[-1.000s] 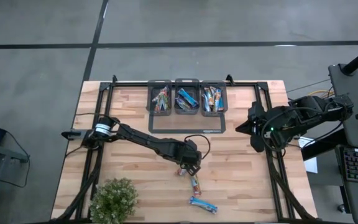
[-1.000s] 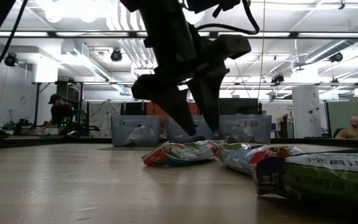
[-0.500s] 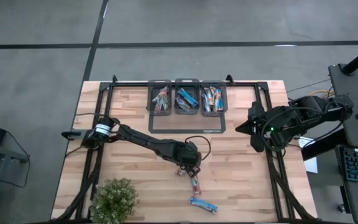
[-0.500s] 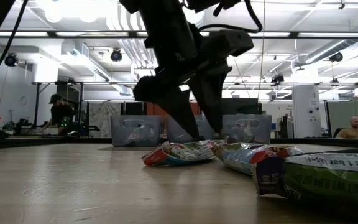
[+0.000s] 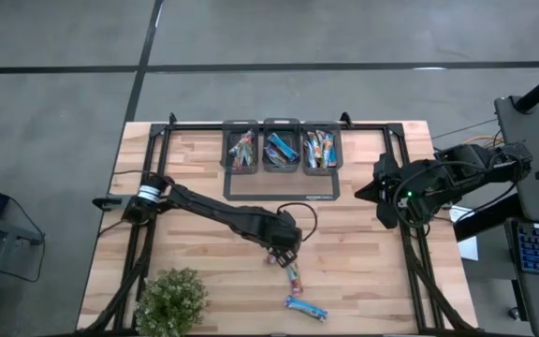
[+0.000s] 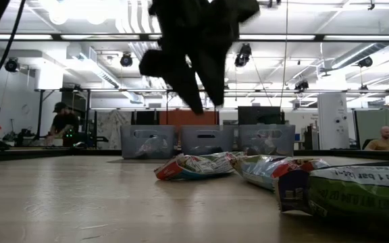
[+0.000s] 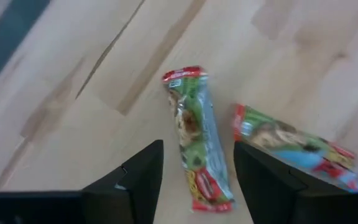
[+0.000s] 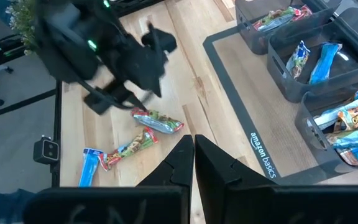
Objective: Pick and place Granola Bars by type
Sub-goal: Put the red granola bar into the left black bin
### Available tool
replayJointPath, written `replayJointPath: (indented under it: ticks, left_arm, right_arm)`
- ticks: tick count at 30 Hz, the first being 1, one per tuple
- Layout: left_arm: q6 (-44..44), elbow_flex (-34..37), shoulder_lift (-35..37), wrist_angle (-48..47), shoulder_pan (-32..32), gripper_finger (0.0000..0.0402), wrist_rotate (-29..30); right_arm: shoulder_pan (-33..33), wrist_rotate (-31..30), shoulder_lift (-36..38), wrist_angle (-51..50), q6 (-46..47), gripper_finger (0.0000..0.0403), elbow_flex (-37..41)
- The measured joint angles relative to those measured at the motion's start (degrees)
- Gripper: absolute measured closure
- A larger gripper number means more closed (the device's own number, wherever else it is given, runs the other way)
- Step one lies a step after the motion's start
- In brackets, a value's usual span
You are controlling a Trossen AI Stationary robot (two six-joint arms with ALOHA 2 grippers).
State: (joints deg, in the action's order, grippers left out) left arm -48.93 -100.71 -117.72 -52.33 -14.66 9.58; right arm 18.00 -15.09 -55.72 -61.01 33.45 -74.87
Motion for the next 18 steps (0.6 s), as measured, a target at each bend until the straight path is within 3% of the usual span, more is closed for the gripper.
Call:
replayJointPath:
  ticks: [7,11,18]
  left_arm:
    - [0.9,-0.1,4.6,-0.2,-2.6,0.0316,2.1]
    - [2.0,-0.1,7.7,-0.9,-4.4,0.0387,7.8]
    - [7.3,0.3,14.5,-0.8,-7.1,0.0401,16.8]
  right_arm:
    - [0.0,0.0,0.0,0.0,-0.1,0.0394,0.0]
    - [0.0,0.0,-0.2,0.4,1.1,0.0394,0.0]
    - [0.0,1.7,-4.7,0.8,5.0,0.0394,0.1]
